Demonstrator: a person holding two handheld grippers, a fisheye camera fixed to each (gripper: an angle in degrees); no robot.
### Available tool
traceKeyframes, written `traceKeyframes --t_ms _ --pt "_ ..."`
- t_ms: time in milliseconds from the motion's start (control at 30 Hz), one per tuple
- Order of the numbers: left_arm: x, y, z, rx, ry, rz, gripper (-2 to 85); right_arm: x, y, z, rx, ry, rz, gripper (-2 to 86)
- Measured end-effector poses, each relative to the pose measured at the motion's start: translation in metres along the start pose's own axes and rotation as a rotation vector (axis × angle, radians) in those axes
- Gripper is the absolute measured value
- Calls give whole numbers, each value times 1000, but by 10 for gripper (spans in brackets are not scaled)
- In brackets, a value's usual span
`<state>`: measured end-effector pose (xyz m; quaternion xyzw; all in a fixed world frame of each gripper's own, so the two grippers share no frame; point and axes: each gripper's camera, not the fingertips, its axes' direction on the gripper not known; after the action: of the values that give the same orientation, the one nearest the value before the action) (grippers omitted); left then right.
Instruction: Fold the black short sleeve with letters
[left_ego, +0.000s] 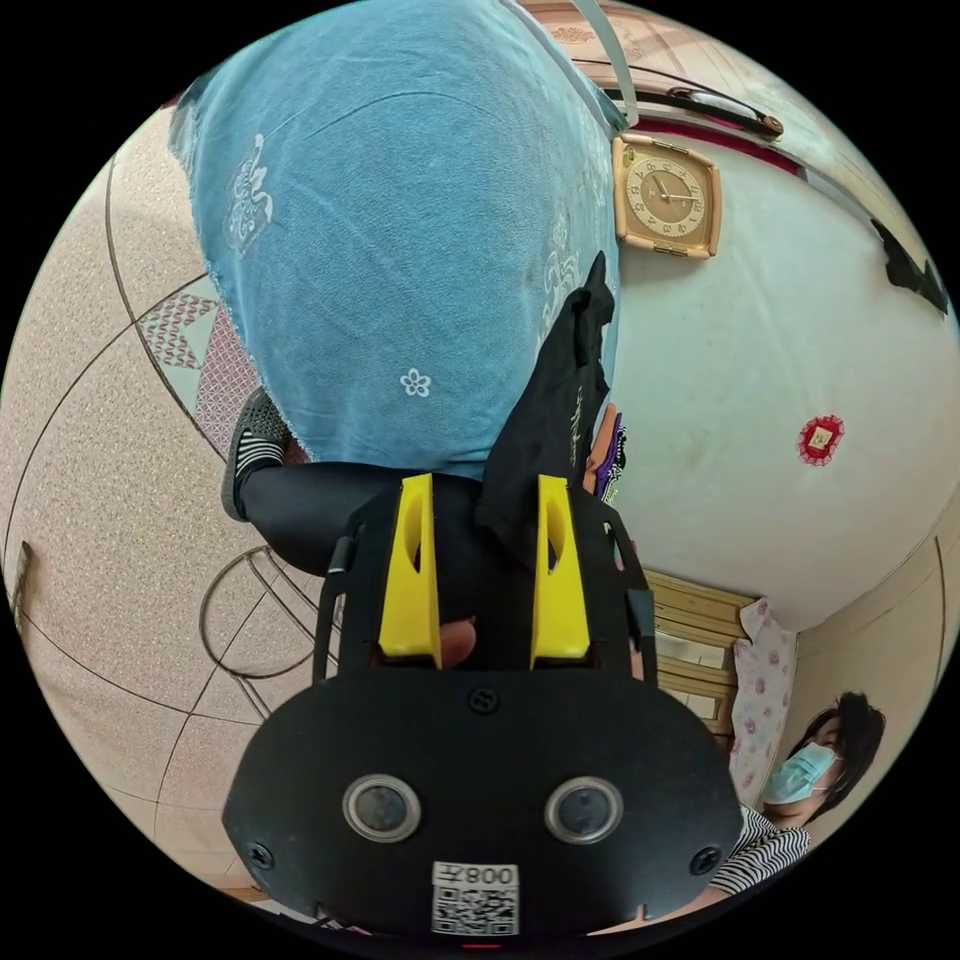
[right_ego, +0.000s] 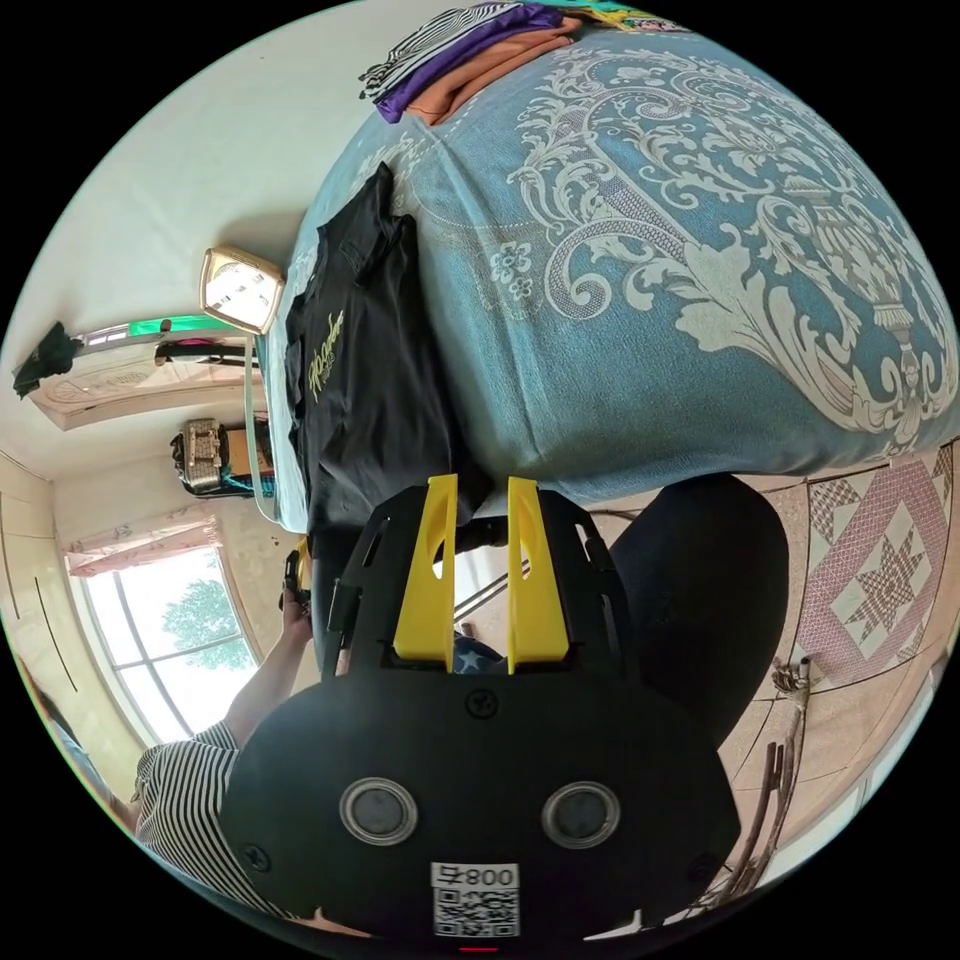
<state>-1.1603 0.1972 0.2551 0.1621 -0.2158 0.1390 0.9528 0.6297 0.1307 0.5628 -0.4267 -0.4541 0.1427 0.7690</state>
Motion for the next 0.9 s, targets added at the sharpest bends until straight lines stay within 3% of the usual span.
traceKeyframes --t_ms 467,900 --pt "28 2 -12 -32 43 69 29 6 4 -13 -21 80 -70 32" --pt "73 -1 -32 -39 204 161 18 22 8 -93 39 -260 -199 16"
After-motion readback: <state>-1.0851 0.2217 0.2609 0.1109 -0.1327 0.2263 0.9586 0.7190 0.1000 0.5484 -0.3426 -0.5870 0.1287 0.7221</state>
